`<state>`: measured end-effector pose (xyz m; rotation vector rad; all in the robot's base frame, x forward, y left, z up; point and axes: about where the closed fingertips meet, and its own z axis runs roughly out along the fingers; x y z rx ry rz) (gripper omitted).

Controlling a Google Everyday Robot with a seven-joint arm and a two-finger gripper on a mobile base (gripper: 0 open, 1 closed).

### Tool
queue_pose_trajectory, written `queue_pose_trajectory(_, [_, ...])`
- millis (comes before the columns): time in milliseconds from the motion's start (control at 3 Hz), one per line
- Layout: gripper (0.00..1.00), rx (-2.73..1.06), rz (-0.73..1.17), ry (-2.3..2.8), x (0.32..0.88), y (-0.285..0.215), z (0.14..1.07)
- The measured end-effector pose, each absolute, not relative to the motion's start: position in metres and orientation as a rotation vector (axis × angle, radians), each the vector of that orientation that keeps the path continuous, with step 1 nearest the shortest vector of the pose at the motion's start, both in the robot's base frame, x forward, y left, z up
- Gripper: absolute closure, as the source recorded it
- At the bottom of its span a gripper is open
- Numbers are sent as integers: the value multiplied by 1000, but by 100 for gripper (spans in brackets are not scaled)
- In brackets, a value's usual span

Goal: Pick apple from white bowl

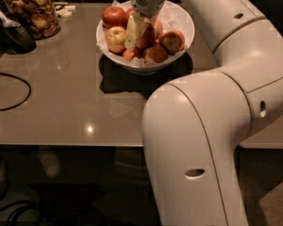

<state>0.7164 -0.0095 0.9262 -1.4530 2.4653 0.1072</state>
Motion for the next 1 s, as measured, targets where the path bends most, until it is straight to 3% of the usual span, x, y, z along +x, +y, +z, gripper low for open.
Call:
queue_pose_trajectory(667, [28, -1461, 95, 2466, 719, -13, 923])
queue_pose_trajectory(1000, [10, -1444, 104, 2462, 721, -17, 923])
